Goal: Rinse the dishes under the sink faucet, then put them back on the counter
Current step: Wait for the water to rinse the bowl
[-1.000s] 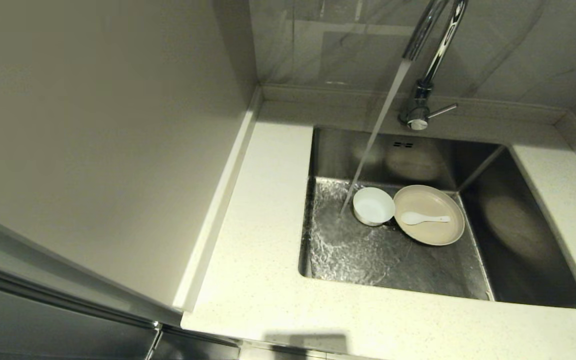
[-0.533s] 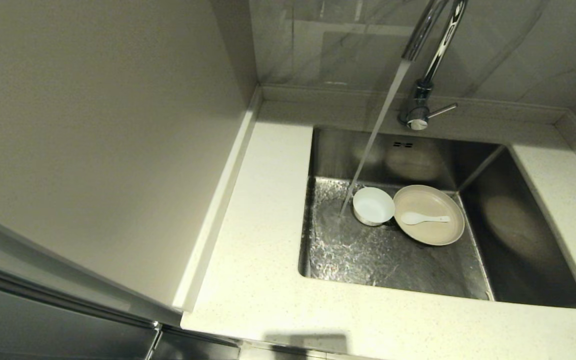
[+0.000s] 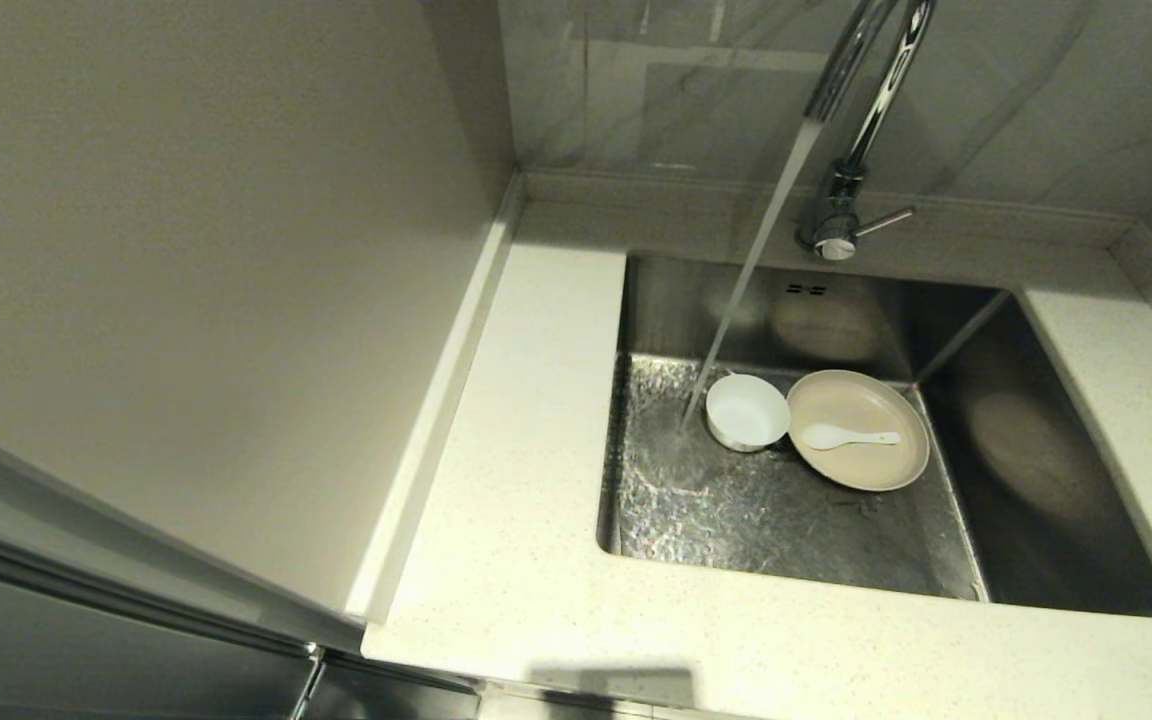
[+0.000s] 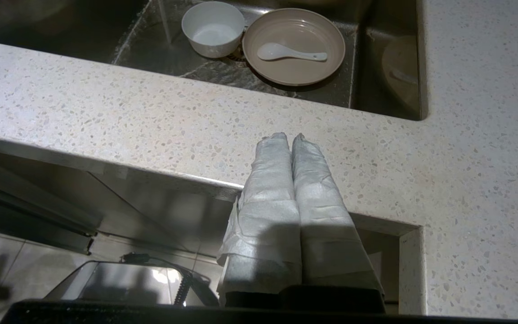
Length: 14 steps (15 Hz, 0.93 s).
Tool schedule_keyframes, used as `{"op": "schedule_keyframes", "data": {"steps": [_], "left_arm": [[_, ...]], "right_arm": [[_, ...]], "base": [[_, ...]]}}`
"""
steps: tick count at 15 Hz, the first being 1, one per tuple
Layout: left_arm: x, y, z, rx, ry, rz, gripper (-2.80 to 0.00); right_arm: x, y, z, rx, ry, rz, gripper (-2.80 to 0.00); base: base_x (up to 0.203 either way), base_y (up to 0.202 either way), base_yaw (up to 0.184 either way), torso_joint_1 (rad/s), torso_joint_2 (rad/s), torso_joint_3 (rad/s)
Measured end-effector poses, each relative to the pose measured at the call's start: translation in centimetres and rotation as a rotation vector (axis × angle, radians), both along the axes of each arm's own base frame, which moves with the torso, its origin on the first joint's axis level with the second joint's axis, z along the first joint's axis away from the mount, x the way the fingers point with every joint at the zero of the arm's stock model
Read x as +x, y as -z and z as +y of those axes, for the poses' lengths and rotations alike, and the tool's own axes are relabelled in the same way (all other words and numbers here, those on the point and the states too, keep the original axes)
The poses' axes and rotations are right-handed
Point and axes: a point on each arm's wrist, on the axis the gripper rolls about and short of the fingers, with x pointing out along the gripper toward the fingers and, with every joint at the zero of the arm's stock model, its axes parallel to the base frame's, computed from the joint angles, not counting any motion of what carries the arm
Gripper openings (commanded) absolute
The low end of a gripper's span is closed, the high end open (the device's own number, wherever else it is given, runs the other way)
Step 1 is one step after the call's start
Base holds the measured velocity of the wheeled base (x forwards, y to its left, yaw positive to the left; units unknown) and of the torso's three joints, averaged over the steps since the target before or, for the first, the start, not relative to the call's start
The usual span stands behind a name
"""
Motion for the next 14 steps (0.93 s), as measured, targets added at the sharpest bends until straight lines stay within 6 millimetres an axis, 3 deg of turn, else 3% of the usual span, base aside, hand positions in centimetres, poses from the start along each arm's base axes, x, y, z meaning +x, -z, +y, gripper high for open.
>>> {"op": "schedule_keyframes", "data": {"steps": [14], "left_arm": [[0.00, 0.00, 0.00, 0.000, 0.001, 0.000, -2.80]], "right_arm": [[0.00, 0.01, 0.00, 0.001, 0.000, 0.001, -2.80]], "base": [[0.000, 0.000, 0.000, 0.000, 0.00, 0.000]]}}
